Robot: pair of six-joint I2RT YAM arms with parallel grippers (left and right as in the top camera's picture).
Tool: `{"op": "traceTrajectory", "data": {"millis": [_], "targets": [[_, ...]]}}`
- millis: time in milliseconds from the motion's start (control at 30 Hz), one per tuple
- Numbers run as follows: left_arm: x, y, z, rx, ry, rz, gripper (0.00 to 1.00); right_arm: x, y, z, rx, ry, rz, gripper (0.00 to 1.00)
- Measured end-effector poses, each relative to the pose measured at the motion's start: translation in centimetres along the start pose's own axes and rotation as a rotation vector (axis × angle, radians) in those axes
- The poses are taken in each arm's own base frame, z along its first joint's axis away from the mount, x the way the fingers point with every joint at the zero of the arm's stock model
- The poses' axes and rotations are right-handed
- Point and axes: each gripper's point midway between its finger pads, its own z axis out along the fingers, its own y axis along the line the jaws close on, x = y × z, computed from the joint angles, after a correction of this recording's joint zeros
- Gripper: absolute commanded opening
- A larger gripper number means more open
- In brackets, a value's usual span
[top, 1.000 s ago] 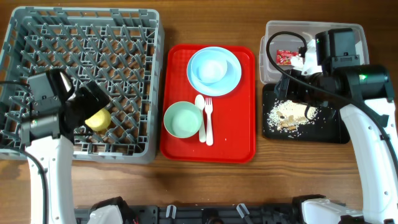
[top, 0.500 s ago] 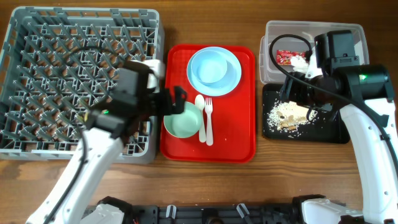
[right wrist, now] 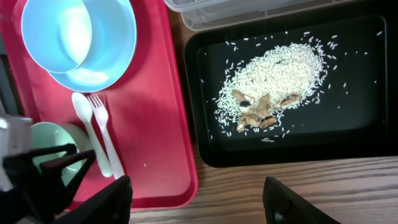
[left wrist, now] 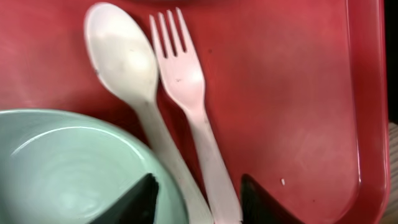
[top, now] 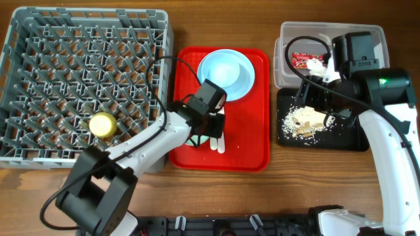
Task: Sort waste into correct bins and load items into the dishwasher rack
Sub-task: 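Grasp the green bowl on the tray with left gripper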
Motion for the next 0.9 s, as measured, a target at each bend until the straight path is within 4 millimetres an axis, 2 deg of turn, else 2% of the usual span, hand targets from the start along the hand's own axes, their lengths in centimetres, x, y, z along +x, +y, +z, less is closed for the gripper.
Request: {"op": "traceTrajectory", "data": {"millis": [100,333,500,567,800,900], "targets": [[0.3,0.2,0.6,-0.021,0.013,0.007,0.29,0.0,0.0,0.0,0.0,0.0,0.0,0.68],[0.8,1.0,1.2,-0.058,0.034,0.004,0.26,0.0,0.0,0.0,0.0,0.0,0.0,0.68],[1.0,1.1,1.3,-0.061,0.041,0.001,0.07,0.0,0.0,0.0,0.001,0.001,0.0,0.68],[1.1,1.2,1.3,-0.07,0.047,0.0,0.04,0.0,0.0,0.0,0.001,0.001,0.0,0.68],[0.3,1.3,0.5,-0.097,0.029,0.005,0.04,0.1,0.0,0.0,0.002,0.004,0.0,0.67],[-1.2,0.3,-1.8,-0.076,-0.008,0.007,0.04,0.2,-0.1,0.0,0.003,0.007,0.0,0.67]]}}
